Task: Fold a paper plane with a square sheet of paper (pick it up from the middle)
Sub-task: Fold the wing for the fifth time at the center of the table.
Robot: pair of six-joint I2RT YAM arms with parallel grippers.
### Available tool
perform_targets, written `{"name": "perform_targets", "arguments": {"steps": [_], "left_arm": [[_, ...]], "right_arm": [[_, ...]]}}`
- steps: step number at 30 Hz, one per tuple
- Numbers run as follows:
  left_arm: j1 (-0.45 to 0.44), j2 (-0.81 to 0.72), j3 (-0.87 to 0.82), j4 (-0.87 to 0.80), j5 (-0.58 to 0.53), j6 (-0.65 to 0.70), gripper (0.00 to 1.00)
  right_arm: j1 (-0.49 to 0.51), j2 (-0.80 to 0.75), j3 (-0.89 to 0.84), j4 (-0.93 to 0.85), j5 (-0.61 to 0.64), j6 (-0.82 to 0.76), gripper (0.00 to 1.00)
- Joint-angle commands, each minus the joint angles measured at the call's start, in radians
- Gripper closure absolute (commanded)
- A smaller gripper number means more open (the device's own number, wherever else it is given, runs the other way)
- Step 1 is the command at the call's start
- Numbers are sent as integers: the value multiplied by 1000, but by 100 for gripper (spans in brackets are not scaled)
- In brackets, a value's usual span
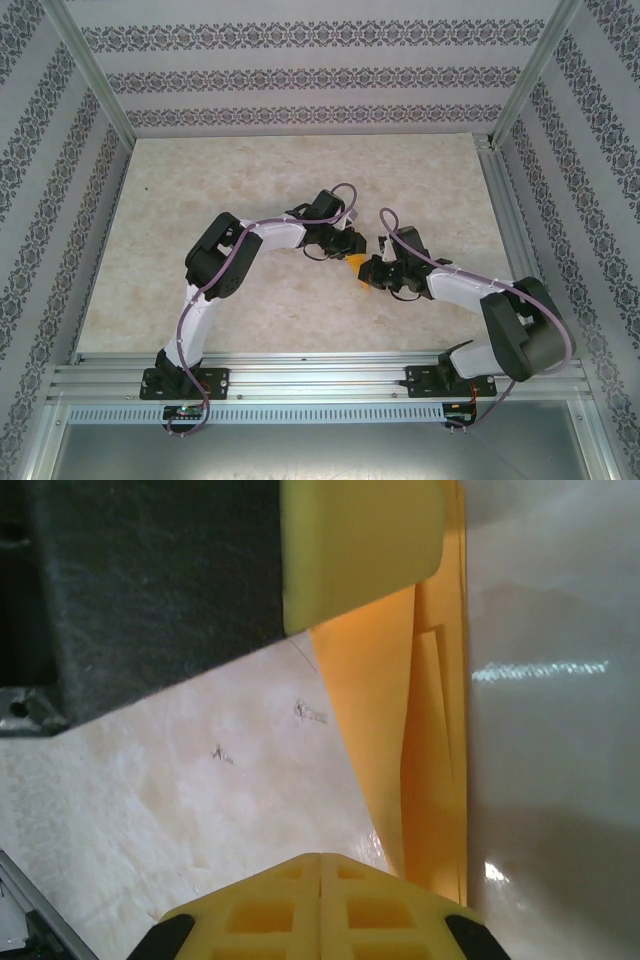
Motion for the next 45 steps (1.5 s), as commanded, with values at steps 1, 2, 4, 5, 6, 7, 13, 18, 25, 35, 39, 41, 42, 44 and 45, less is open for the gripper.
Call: {"name": "perform_targets", "arguments": {"steps": [1, 2, 4, 5, 6, 7, 13, 18, 25, 35, 39, 41, 42, 44, 45], "left_arm": [[-7, 29, 20, -34, -23, 31, 72], [-7, 28, 19, -37, -23, 32, 72], [-7, 28, 23, -40, -22, 37, 72], [-7, 28, 22, -42, -22, 39, 72], [-6, 28, 23, -41, -21, 41, 72], [-5, 25, 23, -40, -22, 45, 72], [11, 5, 36, -40, -18, 82, 71], [46, 29, 37, -16, -24, 128, 71], [77, -33, -5, 148, 89, 72, 65], [40, -218, -171, 268, 102, 16, 61], [-11, -222, -240, 292, 91, -3, 67], [-25, -215, -277, 317, 74, -26, 72], [-30, -215, -299, 335, 55, -37, 75], [-33, -209, -326, 372, 42, -60, 76], [-33, -201, -331, 388, 45, -67, 78]], "right_arm": [[-12, 80, 28, 91, -20, 0, 94], [-14, 101, 31, 93, -17, -2, 94], [-15, 125, 29, 83, -4, -12, 94], [-17, 131, 24, 72, 20, -14, 94], [-19, 145, 24, 45, 43, -28, 96], [-22, 157, 22, 26, 47, -40, 96], [-36, 197, -42, 62, 21, -24, 100], [-39, 185, -61, 46, 18, -26, 100], [-43, 190, -59, 58, 18, -23, 100], [-42, 190, -47, 63, 8, -15, 100], [-42, 191, -45, 68, 9, -10, 100], [-42, 190, -44, 68, 9, -10, 100], [-43, 190, -42, 65, 9, -10, 100], [-41, 188, -42, 64, 10, -10, 100], [-42, 188, -42, 63, 11, -9, 100]]}}
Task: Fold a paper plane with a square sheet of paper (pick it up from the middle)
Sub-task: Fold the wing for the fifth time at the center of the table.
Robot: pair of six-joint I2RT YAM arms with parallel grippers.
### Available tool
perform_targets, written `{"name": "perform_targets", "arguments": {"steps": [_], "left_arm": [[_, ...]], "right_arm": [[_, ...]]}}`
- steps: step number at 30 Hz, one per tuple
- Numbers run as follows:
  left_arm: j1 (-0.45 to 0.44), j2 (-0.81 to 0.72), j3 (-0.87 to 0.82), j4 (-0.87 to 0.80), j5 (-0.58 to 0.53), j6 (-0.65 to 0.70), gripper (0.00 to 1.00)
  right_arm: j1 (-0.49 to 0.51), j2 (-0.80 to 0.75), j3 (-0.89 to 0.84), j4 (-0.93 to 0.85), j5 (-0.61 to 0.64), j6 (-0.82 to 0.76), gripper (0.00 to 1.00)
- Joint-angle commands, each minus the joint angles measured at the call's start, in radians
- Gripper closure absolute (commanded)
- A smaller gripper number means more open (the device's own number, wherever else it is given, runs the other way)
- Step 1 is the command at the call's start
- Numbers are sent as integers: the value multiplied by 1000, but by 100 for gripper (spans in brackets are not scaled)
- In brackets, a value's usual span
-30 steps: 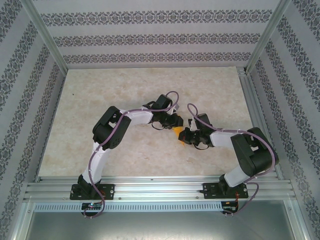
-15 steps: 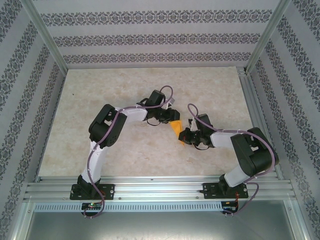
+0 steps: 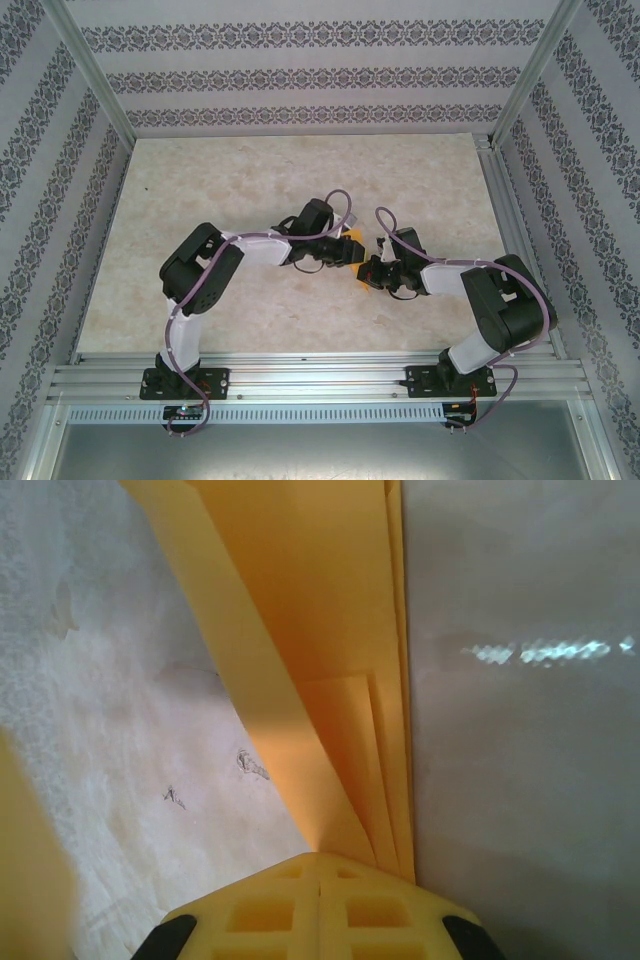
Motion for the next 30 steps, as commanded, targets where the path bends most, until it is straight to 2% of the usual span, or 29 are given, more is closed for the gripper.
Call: {"name": "perform_targets", "arguments": {"steps": [1, 9, 14, 21, 30], "left_arm": [[1, 26, -23, 107, -26, -50, 79], [4, 76, -29, 134, -63, -71, 84], [22, 28, -83, 148, -124, -79, 87], [24, 81, -51, 162, -91, -89, 87], [53, 154, 14, 73, -172, -33, 89]], "right_arm": [[-7, 39, -26, -79, 72, 1, 100], [-7, 40, -22, -84, 76, -1, 100], [-7, 36, -22, -95, 83, -2, 100], [-7, 42, -20, -92, 81, -2, 100], [-7, 38, -16, -123, 59, -28, 100]]}}
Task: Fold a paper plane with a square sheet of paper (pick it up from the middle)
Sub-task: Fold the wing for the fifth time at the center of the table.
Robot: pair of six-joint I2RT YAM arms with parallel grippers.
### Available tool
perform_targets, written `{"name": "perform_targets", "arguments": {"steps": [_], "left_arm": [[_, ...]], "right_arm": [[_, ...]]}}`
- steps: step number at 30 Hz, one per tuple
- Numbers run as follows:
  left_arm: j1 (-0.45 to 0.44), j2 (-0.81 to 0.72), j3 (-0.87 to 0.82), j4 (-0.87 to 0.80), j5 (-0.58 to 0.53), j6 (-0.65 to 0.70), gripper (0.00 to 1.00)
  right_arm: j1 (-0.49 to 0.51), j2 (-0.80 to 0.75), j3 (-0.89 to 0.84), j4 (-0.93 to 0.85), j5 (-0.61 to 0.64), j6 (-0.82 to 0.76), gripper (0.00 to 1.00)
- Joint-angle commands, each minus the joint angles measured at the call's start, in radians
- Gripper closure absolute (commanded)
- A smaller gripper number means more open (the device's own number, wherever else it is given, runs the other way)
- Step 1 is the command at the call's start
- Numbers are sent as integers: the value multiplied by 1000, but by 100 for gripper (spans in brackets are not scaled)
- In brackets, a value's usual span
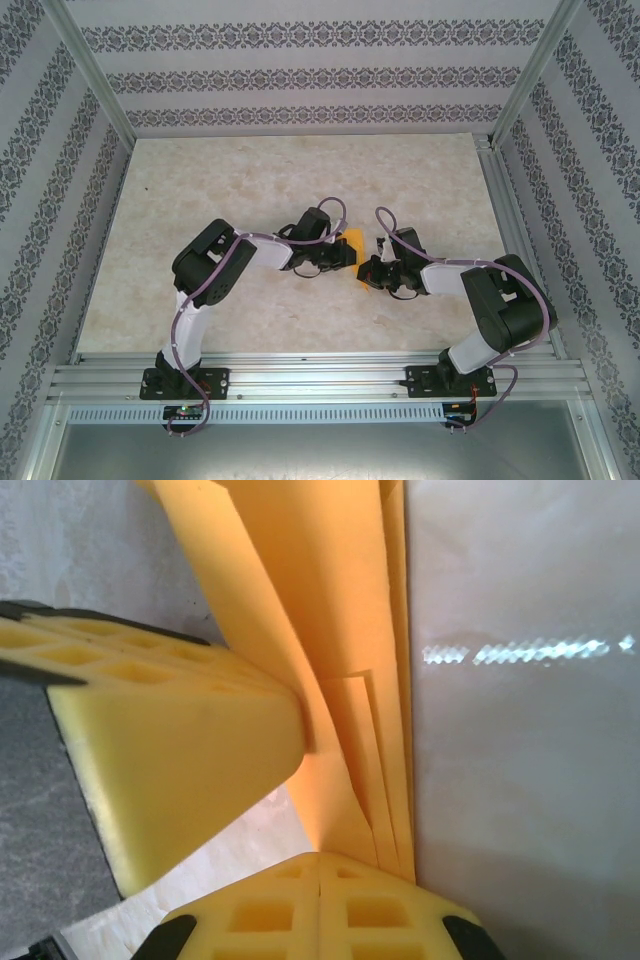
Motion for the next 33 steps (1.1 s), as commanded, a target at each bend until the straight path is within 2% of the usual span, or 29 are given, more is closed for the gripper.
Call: {"name": "perform_targets", "arguments": {"steps": [1, 13, 22, 33], "left_arm": [[34, 52, 38, -45, -88, 36, 89], [74, 59, 173, -235, -182, 122, 90], [114, 117, 249, -284, -199, 174, 89], [168, 143, 255, -272, -190, 203, 89]], "right_arm": [[-5, 37, -16, -128, 59, -33, 100], [15, 42, 9, -252, 93, -87, 100], [15, 39, 17, -256, 91, -87, 100], [16, 43, 12, -248, 87, -79, 100]]}}
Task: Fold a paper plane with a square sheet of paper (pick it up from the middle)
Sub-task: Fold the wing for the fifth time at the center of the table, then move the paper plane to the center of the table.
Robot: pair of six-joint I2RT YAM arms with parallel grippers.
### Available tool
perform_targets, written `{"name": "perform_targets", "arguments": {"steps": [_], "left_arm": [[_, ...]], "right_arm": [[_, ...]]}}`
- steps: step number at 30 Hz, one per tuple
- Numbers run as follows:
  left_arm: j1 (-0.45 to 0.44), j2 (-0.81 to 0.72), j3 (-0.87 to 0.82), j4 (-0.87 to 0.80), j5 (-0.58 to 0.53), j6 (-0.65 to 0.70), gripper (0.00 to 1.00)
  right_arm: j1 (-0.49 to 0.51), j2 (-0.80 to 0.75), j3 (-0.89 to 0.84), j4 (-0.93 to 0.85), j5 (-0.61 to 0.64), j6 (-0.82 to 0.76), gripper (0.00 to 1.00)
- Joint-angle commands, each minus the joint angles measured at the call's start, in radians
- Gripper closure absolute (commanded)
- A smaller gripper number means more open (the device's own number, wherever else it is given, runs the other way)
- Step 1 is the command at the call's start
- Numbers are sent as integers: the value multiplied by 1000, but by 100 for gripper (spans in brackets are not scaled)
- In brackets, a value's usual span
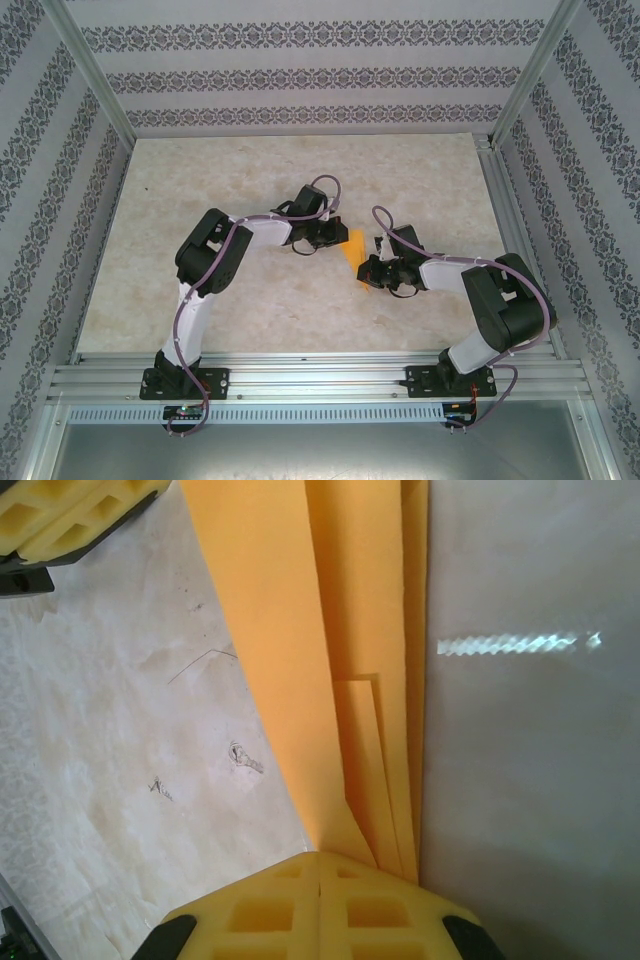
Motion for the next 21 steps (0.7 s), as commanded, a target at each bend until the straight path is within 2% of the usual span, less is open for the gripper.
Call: {"name": "perform_targets", "arguments": {"steps": [1, 8, 14, 19, 21], "left_arm": [[68, 61, 20, -20, -96, 59, 89], [69, 74, 21, -56, -85, 76, 89], [69, 69, 12, -37, -56, 76, 88], [68, 13, 48, -25, 18, 65, 82], [69, -22, 70, -33, 40, 67, 76]], "right_arm": [[15, 36, -30, -156, 74, -22, 100], [37, -8, 60, -256, 90, -39, 100], [37, -161, 163, -341, 130, -43, 100], [-34, -279, 145, -383, 222, -40, 88], [-65, -282, 128, -379, 218, -49, 88]]}}
